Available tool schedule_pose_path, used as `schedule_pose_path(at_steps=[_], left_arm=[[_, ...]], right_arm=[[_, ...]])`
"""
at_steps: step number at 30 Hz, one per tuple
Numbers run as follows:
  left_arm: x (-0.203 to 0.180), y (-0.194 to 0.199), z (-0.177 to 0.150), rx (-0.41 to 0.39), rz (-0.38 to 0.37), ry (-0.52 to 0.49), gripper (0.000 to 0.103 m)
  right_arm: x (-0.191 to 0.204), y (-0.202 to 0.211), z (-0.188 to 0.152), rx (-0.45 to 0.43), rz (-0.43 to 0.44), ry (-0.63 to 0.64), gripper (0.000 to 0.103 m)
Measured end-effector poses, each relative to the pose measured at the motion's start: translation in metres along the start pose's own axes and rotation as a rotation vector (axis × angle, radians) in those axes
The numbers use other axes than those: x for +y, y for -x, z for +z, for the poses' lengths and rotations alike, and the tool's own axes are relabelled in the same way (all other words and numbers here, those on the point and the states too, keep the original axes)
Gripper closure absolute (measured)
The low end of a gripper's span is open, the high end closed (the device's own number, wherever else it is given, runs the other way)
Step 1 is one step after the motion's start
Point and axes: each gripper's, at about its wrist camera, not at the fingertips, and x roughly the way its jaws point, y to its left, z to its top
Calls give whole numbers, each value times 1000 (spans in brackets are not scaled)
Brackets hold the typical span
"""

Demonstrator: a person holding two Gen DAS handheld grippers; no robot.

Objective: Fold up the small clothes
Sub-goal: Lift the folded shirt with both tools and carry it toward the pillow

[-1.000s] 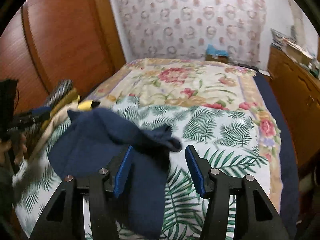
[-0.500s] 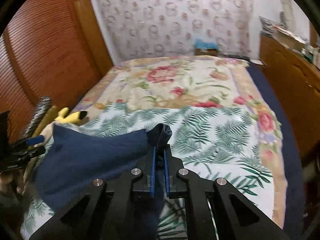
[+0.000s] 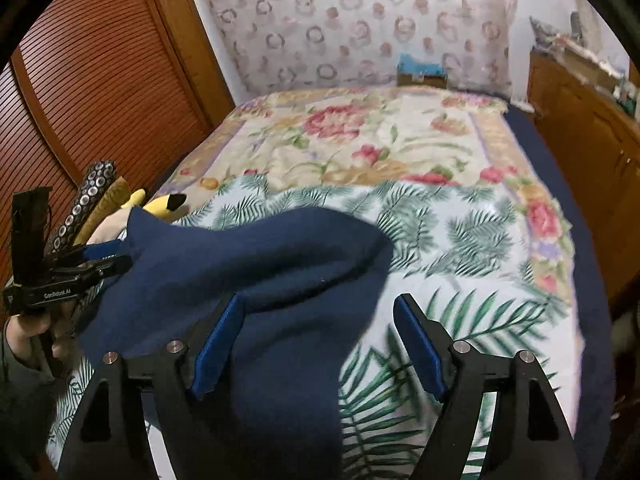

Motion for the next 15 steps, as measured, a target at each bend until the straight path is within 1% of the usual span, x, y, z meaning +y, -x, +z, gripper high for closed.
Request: schedule_pose_path(at_steps=[2, 3, 6, 7, 8, 9, 10, 11, 12, 13, 14, 15], left_arm=[[3, -4, -1, 14, -20, 9, 31], [3, -4, -1, 5, -27, 8, 31], [2, -3, -3, 0, -45, -4, 39], [2, -3, -2, 0, -61, -3, 45], [2, -3, -2, 1, -83, 1, 54], [2, -4, -1, 6, -105, 6, 59], [1, -3, -1, 8, -121, 14, 63], [1, -3, 0, 8, -126, 15, 70], [0, -3, 0, 9, -135, 14, 75], [-1, -2, 1, 12, -148, 16, 84], [-2, -1, 2, 12, -160, 17, 90], [-5, 2, 1, 6, -162, 10, 92]], right_arm=[[-4, -11, -1, 22, 13, -12, 24], [-7, -16, -1, 32, 25, -22, 24], [-11, -23, 3, 38, 53, -45, 24], [-13, -24, 4, 34, 58, -42, 24], [-12, -24, 4, 32, 61, -35, 24], [-12, -25, 5, 30, 62, -30, 24], [-10, -24, 4, 29, 69, -26, 29], [-8, -25, 4, 32, 91, -13, 41], [-5, -27, 2, 37, 105, 1, 44], [-4, -29, 2, 39, 110, 10, 50], [-3, -30, 2, 38, 117, 19, 55], [-3, -31, 2, 35, 125, 30, 60]])
